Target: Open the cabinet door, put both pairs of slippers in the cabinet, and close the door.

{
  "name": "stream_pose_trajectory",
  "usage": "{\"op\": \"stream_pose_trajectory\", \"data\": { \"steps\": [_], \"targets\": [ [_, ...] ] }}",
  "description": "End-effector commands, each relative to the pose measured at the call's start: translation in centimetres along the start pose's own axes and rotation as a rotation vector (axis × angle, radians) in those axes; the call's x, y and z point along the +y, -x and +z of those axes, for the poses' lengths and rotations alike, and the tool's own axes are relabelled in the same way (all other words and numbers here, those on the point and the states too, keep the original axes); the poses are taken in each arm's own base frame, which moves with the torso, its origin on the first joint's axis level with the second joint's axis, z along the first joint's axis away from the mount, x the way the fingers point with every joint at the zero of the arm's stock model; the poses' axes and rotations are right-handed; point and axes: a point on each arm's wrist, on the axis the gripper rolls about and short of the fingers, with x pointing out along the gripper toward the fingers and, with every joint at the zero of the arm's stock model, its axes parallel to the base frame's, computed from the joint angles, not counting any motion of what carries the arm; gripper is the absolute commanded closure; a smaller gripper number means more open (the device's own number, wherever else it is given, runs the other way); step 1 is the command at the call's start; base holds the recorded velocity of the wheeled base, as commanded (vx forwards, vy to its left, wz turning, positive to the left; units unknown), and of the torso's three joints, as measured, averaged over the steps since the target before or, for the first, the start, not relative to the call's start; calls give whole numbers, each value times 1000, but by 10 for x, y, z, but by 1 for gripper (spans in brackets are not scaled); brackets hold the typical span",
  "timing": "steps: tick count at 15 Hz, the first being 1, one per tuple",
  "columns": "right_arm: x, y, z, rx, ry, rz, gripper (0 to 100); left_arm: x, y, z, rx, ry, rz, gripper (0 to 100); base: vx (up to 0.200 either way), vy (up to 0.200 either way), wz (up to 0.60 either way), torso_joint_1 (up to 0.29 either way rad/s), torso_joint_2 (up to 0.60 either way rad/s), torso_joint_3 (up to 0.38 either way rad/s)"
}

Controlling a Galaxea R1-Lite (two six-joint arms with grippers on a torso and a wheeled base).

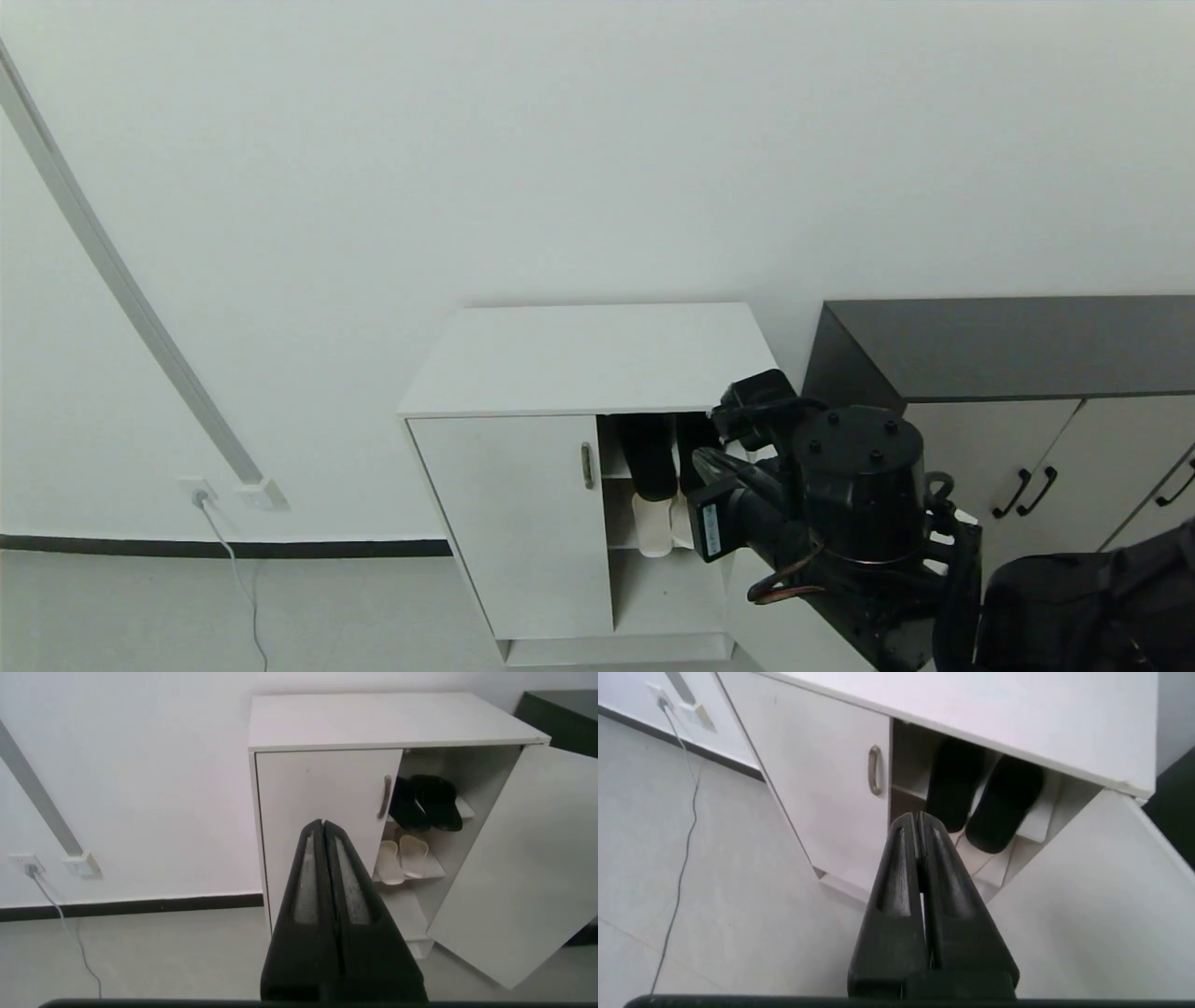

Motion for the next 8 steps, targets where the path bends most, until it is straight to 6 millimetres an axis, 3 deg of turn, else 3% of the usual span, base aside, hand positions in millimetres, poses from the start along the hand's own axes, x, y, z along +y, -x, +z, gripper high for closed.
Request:
{"op": "stream_pose_trajectory", "data": {
  "steps": [1,4,8],
  "targets": [
    [-1,-2,-2,6,2,-7,100,0,0,0,0,0,1,100,0,0,0,173,-354,-183],
    [-1,-2,-4,13,7,-6,100,0,0,0,0,0,1,100,0,0,0,26,-65,-26],
    [-6,-4,-3,13,1,1,100,0,0,0,0,0,1,100,0,0,-600,0,-7,-1]
  ]
}}
